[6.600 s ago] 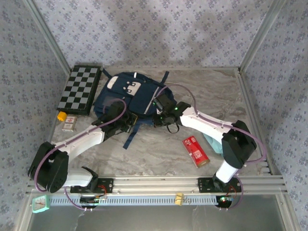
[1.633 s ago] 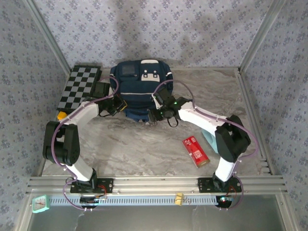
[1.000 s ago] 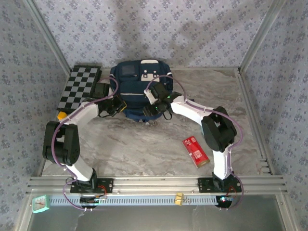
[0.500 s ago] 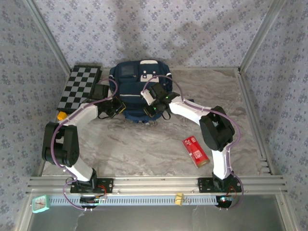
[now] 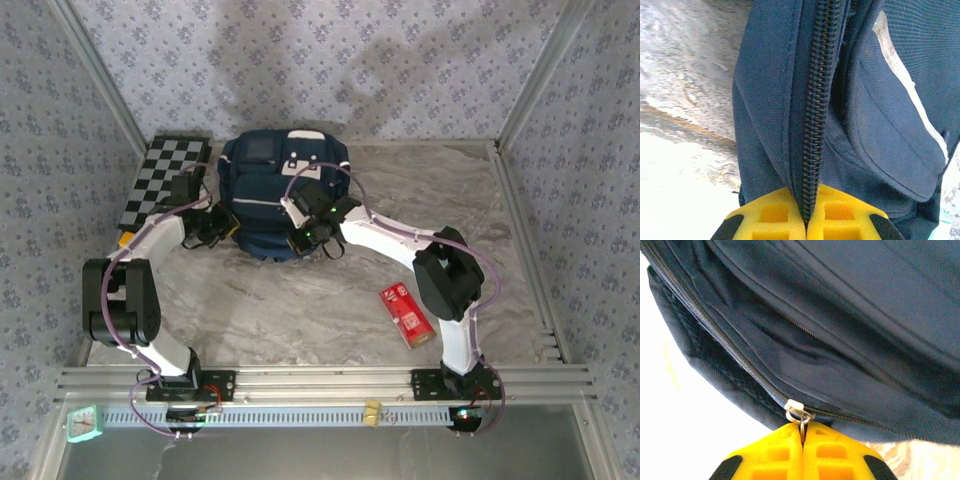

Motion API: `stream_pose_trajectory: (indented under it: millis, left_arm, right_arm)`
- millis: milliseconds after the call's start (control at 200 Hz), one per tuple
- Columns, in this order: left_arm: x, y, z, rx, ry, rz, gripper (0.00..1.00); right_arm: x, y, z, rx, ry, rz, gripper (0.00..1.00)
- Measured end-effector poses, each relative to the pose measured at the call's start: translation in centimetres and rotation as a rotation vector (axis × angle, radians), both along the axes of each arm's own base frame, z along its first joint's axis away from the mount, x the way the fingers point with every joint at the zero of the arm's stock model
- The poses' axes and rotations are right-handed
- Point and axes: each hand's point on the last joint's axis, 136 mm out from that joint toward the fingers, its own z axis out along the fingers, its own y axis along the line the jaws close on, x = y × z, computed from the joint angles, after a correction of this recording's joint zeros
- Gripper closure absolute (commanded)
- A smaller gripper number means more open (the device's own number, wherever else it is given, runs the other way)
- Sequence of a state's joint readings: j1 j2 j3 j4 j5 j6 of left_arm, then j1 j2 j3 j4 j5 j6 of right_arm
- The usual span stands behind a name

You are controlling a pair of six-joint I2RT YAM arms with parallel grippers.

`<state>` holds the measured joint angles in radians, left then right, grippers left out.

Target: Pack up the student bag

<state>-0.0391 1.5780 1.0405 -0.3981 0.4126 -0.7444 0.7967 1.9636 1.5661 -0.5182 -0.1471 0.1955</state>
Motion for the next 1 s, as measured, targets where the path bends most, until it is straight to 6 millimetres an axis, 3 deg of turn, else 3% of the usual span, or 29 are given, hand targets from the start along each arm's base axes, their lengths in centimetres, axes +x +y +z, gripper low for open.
stream_pose_trajectory:
  millis: [140, 295, 370, 490, 610, 740, 825, 1000]
  left_arm:
    - [-0.1, 0.1, -0.1, 0.011, -0.001, -0.015, 0.96]
    - [-0.1, 0.3, 0.0, 0.019, -0.009, -0.017, 0.56]
    - [-0.4, 0.3, 1.2, 0.003, -0.032, 0.0, 0.47]
    - [-2.2, -1.2, 3.8, -0.056, -0.089, 0.034, 0.46]
    - [-4.8, -5.3, 5.1, -0.147, -0.091, 0.029, 0.44]
    - [-6.6, -8.8, 3.5, -0.242, -0.014, 0.064, 0.43]
    - [-7.1, -9.5, 2.1, -0.262, 0.054, 0.13, 0.43]
    - [-6.3, -10.9, 0.9, -0.315, 0.116, 0.248, 0.43]
  right_arm:
    - [-0.7, 0.3, 0.3, 0.038, 0.083, -0.049, 1.0]
    - [-0.4, 0.6, 0.3, 0.03, 0.096, -0.079, 1.0]
    - [-0.6, 0.8, -0.1, 0.018, 0.103, -0.084, 1.0]
    - [-1.0, 0.9, -0.3, 0.008, 0.109, -0.088, 1.0]
    - [-1.1, 0.8, -0.5, 0.007, 0.117, -0.098, 1.0]
    - [-1.4, 0.6, -1.2, 0.003, 0.13, -0.109, 1.0]
    - [-1.5, 0.7, -1.6, 0.007, 0.135, -0.119, 1.0]
    - [-1.6, 0.8, -1.7, 0.017, 0.132, -0.127, 1.0]
